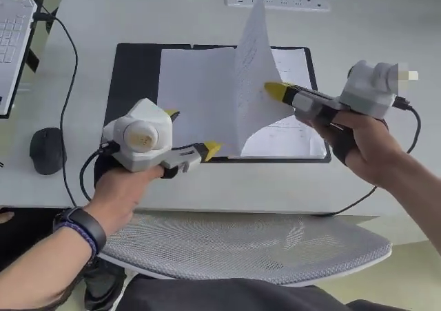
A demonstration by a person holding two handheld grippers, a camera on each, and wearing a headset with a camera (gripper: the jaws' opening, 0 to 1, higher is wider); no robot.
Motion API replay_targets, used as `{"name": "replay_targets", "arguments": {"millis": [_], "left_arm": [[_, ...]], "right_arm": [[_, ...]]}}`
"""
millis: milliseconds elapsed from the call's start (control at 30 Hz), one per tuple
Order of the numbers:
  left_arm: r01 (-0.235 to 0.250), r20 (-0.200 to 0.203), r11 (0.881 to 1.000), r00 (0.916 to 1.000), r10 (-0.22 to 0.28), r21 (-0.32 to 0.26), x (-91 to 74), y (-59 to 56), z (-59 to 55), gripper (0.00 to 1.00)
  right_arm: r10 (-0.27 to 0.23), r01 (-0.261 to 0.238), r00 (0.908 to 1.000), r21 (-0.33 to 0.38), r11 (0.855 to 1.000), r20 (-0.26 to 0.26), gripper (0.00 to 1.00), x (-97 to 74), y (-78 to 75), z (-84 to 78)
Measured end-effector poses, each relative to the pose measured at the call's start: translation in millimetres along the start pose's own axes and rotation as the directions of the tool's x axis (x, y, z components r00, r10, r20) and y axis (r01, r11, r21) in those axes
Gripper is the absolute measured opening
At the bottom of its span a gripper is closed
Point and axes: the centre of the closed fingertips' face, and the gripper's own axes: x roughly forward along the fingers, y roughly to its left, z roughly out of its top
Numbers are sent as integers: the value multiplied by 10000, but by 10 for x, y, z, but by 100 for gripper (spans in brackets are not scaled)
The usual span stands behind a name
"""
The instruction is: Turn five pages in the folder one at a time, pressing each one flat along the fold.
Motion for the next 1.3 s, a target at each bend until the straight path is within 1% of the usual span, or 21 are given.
{"name": "replay_targets", "arguments": {"millis": [100, 200, 233, 267, 333, 367, 433, 533, 600, 767, 867, 1000, 1100, 1300], "left_arm": [[-195, 36, 9998, 9998, 195, -66, -88, 89, -4, 62], [-399, 143, 9990, 9991, 402, -211, -180, 175, 0, 63], [-450, 165, 9985, 9988, 455, -296, -216, 204, -3, 63], [-496, 173, 9982, 9986, 502, -337, -242, 221, -7, 64], [-601, 195, 9974, 9980, 609, -392, -302, 263, -24, 64], [-650, 202, 9969, 9976, 659, -447, -323, 280, -32, 65], [-719, 184, 9963, 9972, 728, -473, -377, 310, -61, 65], [-888, 189, 9942, 9958, 901, -612, -460, 362, -94, 66], [-1000, 195, 9923, 9946, 1017, -736, -514, 399, -114, 66], [-1224, 228, 9878, 9919, 1251, -958, -618, 486, -157, 65], [-1346, 238, 9852, 9902, 1378, -1058, -673, 534, -178, 65], [-1401, 237, 9839, 9894, 1435, -1113, -712, 555, -199, 65], [-1388, 200, 9841, 9897, 1419, -1107, -731, 546, -214, 65], [-1431, 228, 9820, 9889, 1469, -1231, -773, 556, -231, 65]], "right_arm": [[259, -260, 9995, -56, 9996, -178, 0, 144, 114, -52], [447, -449, 9984, -56, 9990, -340, 0, 272, 192, -101], [477, -479, 9982, -53, 9988, -366, 0, 289, 205, -109], [575, -578, 9973, -61, 9983, -467, 0, 360, 248, -141], [650, -656, 9960, -69, 9978, -608, 0, 450, 283, -184], [676, -681, 9957, -56, 9977, -639, 0, 469, 292, -193], [731, -736, 9944, -35, 9973, -763, 0, 574, 354, -237], [855, -861, 9916, -13, 9963, -971, 0, 698, 395, -313], [898, -900, 9893, 33, 9959, -1152, 0, 796, 408, -386], [982, -973, 9844, 135, 9952, -1461, 0, 961, 441, -526], [957, -937, 9810, 197, 9954, -1689, 0, 1063, 429, -623], [861, -822, 9766, 281, 9962, -1969, 0, 1163, 385, -730], [784, -733, 9736, 317, 9968, -2144, 0, 1231, 376, -796], [664, -565, 9647, 459, 9973, -2550, 0, 1357, 305, -959]]}}
